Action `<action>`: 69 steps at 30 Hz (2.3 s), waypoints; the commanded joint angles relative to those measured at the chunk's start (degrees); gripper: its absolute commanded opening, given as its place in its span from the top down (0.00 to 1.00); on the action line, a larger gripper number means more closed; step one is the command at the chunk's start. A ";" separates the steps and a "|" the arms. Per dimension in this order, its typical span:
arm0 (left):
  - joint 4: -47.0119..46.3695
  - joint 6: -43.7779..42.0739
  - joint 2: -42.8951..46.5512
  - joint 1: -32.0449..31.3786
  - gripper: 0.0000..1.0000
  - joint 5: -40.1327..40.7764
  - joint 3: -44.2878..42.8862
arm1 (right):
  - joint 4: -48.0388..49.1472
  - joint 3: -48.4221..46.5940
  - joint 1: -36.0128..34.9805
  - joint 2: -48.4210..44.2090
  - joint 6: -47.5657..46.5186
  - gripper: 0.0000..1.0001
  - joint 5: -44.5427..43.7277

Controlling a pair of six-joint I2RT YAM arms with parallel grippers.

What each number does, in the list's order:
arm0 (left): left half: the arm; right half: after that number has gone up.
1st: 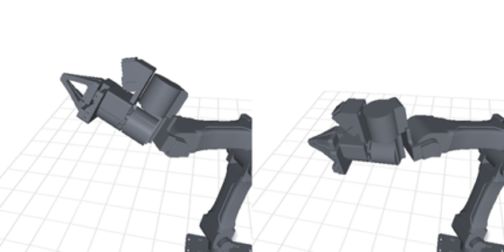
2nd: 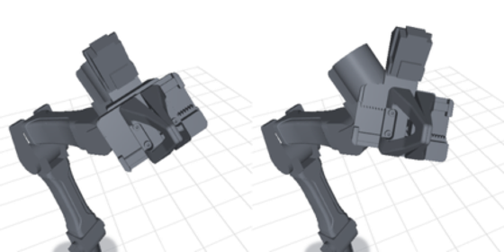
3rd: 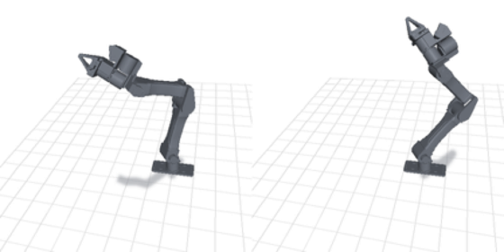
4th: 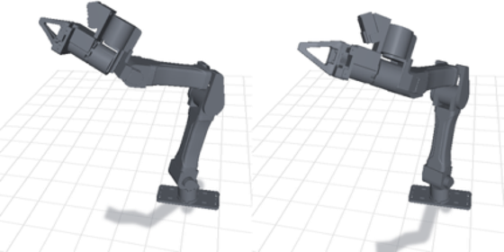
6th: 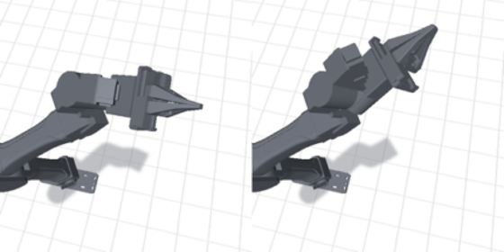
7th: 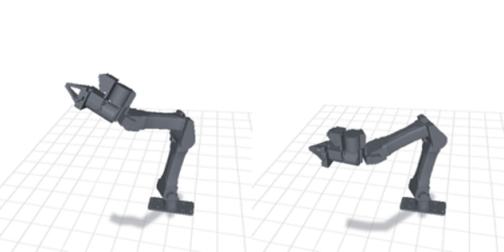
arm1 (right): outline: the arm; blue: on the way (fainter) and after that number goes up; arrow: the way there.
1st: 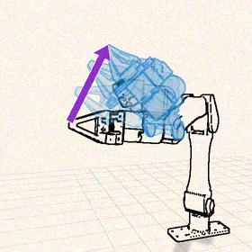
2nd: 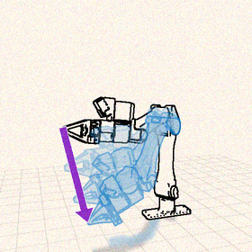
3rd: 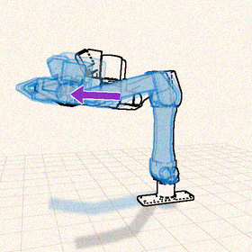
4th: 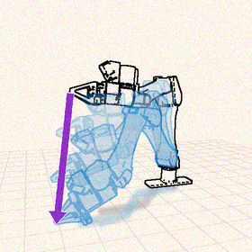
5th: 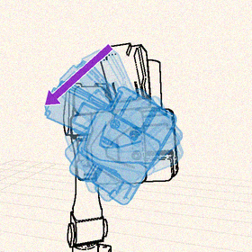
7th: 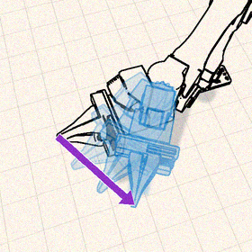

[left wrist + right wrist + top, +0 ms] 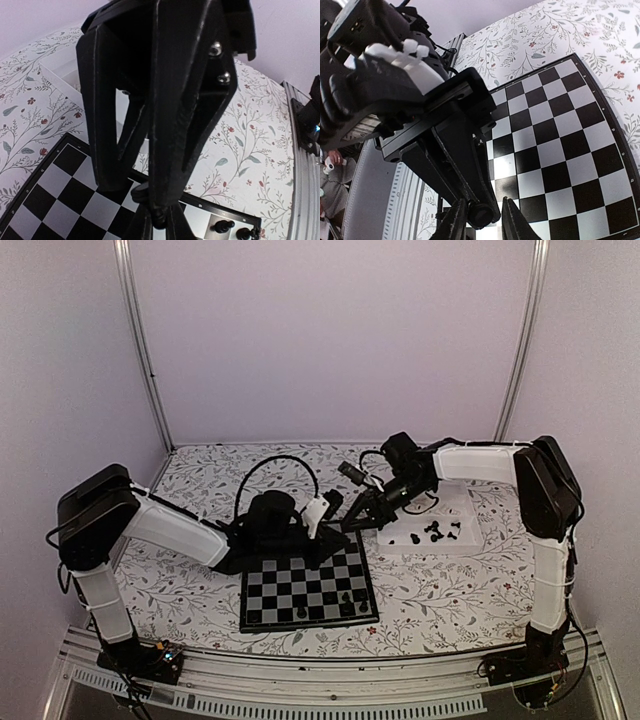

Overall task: Set up the chess pieces on the board
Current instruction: Place the chess piece on the chessboard.

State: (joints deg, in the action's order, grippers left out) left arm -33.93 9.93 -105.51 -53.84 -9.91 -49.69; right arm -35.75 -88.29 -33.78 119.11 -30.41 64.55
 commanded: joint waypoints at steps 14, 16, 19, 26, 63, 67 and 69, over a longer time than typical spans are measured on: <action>67.60 -5.60 10.40 2.86 0.98 -7.47 -19.11 | -11.42 -1.99 2.07 -12.08 -12.36 0.54 -3.05; 74.15 -6.90 10.62 2.95 0.99 -3.76 -20.21 | -11.67 -1.51 3.20 -12.23 -13.02 0.53 -3.56; 82.12 -8.59 10.39 3.01 0.99 1.19 -21.36 | -12.65 -0.87 4.40 -12.39 -14.59 0.53 -4.68; 96.46 -9.85 5.66 2.79 0.98 9.72 -27.81 | -13.16 0.72 5.56 -14.11 -16.23 0.53 -4.85; 103.30 -14.17 -12.51 0.69 0.89 8.31 -36.72 | -20.80 -0.29 5.62 -11.17 -23.30 0.52 -3.30; 103.19 -13.87 -12.70 0.39 0.74 8.97 -37.29 | -21.27 -0.39 5.60 -10.80 -23.68 0.51 -3.22; 103.11 -13.73 -12.78 0.32 0.70 8.74 -37.45 | -21.67 -0.54 5.59 -10.68 -23.94 0.49 -2.95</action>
State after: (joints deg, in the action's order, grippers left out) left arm 68.69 -3.57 -117.47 -52.66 -1.41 -85.56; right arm -55.33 -87.57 -28.16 107.48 -52.03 60.14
